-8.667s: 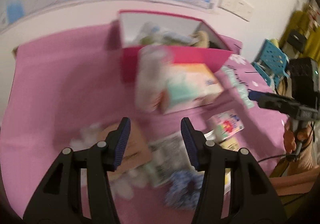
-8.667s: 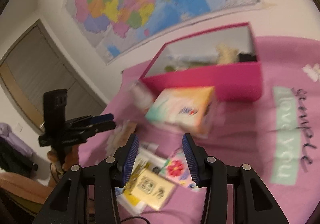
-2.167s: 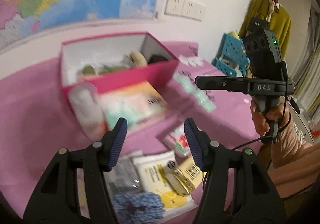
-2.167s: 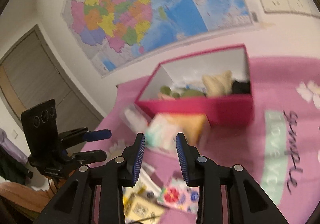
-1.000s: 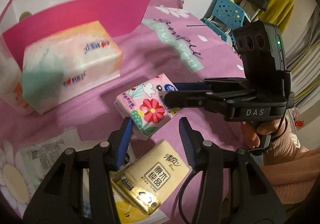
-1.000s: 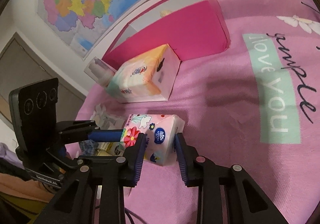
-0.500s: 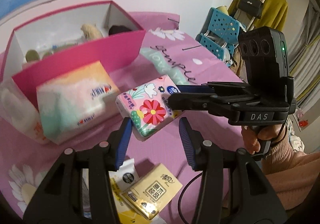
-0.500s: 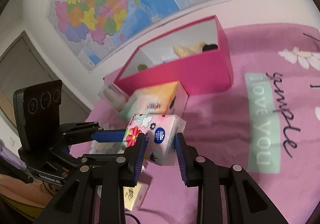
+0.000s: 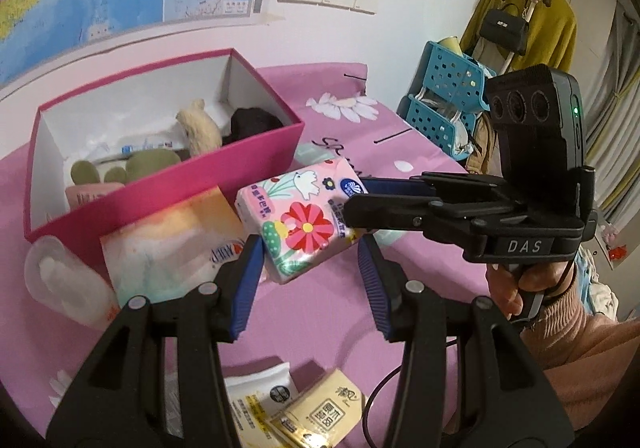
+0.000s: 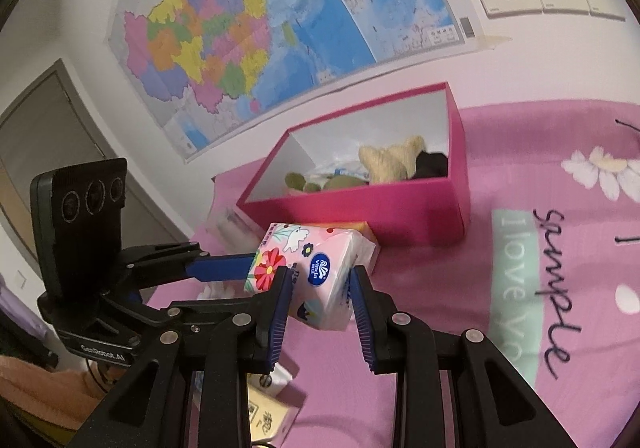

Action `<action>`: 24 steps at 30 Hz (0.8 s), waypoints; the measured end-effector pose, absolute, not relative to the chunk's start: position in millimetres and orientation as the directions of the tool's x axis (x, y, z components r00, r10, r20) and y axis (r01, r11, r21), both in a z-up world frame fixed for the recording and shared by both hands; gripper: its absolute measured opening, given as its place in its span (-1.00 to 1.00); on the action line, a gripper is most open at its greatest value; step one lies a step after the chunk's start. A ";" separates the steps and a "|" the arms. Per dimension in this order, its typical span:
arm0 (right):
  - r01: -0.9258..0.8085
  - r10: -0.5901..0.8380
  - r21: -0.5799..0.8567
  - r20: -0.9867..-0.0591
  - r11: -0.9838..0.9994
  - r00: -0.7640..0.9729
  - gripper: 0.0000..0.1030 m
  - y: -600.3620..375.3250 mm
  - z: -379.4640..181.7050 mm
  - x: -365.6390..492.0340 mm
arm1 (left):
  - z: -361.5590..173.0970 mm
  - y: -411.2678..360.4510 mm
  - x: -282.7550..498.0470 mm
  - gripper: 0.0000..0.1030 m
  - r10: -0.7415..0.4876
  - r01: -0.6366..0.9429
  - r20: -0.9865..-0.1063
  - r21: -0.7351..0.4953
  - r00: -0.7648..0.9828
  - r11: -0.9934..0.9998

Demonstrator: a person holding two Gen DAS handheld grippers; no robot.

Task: Organize soft objects
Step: 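Lift the floral tissue pack with the right tool over the pink box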

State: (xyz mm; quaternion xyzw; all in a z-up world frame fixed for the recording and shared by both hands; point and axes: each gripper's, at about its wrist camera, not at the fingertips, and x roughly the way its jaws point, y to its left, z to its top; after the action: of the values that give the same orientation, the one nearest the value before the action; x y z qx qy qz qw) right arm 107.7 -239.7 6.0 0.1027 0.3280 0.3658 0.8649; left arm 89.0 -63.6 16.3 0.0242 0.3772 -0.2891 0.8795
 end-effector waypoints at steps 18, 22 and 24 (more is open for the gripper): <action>-0.574 0.695 0.394 -0.459 0.718 0.554 -0.41 -240.0 32.5 147.5 | 42.3 -65.8 130.1 -0.02 -0.475 0.512 -0.653 -0.152 0.590 0.845; -0.568 0.690 0.394 -0.457 0.723 0.561 -0.41 -239.5 36.9 159.8 | 45.7 -68.5 143.2 -0.02 -0.459 0.502 -0.655 -0.139 0.600 0.854; -0.564 0.688 0.396 -0.458 0.724 0.562 -0.41 -239.0 38.1 167.7 | 45.8 -69.7 151.2 -0.02 -0.447 0.490 -0.661 -0.136 0.603 0.861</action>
State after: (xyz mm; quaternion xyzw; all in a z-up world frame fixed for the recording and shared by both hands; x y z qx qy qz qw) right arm 167.7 -239.0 38.1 0.1027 0.3029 0.3567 0.8778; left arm 151.2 -69.7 45.8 0.0296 0.3607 -0.2620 0.8946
